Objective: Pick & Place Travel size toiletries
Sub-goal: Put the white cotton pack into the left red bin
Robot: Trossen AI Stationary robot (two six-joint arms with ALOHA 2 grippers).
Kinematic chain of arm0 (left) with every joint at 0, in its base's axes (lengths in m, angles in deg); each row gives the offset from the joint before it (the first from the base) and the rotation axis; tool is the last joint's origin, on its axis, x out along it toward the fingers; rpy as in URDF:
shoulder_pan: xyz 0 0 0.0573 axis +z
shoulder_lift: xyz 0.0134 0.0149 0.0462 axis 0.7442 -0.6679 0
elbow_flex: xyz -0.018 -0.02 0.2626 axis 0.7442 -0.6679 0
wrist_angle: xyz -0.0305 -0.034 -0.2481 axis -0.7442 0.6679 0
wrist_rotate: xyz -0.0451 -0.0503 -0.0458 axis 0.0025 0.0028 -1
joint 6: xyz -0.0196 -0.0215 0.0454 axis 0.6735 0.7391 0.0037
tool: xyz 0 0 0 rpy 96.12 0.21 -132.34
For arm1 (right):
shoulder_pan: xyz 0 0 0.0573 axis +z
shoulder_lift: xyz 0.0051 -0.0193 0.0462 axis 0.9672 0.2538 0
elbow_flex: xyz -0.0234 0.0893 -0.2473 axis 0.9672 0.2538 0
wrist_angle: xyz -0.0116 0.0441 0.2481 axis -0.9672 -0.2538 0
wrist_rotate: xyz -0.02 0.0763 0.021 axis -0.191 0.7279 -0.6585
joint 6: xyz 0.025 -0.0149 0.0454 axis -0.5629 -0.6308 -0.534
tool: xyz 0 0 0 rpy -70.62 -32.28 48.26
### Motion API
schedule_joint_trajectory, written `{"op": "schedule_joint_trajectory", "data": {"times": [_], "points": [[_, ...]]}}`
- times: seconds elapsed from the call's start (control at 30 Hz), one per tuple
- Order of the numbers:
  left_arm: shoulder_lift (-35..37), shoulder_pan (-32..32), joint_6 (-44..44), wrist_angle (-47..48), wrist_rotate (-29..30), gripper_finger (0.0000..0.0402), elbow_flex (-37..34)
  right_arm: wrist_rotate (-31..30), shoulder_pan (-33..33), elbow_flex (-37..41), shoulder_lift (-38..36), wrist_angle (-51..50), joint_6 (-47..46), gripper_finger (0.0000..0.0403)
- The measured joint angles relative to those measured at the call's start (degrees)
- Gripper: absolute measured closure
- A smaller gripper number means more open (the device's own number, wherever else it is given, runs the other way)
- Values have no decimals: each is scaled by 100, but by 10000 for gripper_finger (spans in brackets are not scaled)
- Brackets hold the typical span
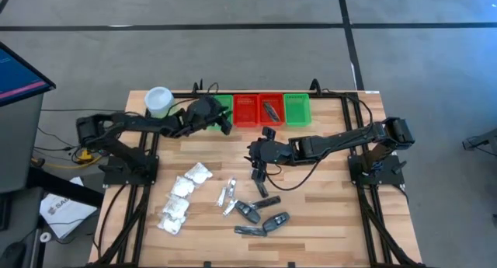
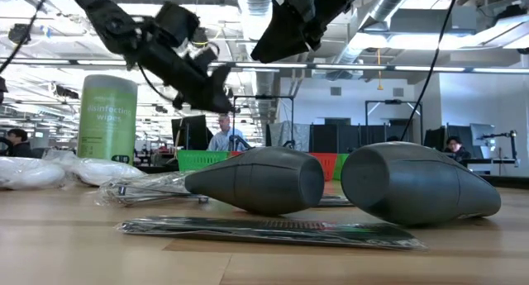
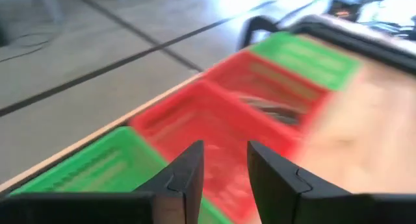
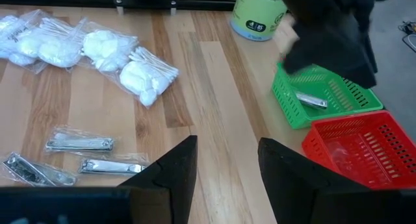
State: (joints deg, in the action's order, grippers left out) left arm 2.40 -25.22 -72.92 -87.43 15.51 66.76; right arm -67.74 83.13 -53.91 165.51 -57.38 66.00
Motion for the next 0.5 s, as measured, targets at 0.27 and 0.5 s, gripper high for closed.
{"op": "schedule_joint_trajectory", "data": {"times": [0.27,0.5], "points": [[1592,-1031,41,46,-329,294,-959,2,2,0,0,-2,0,250],[2667,-1843,464,44,-530,294,-1805,20,2,0,0,-2,0,245]]}}
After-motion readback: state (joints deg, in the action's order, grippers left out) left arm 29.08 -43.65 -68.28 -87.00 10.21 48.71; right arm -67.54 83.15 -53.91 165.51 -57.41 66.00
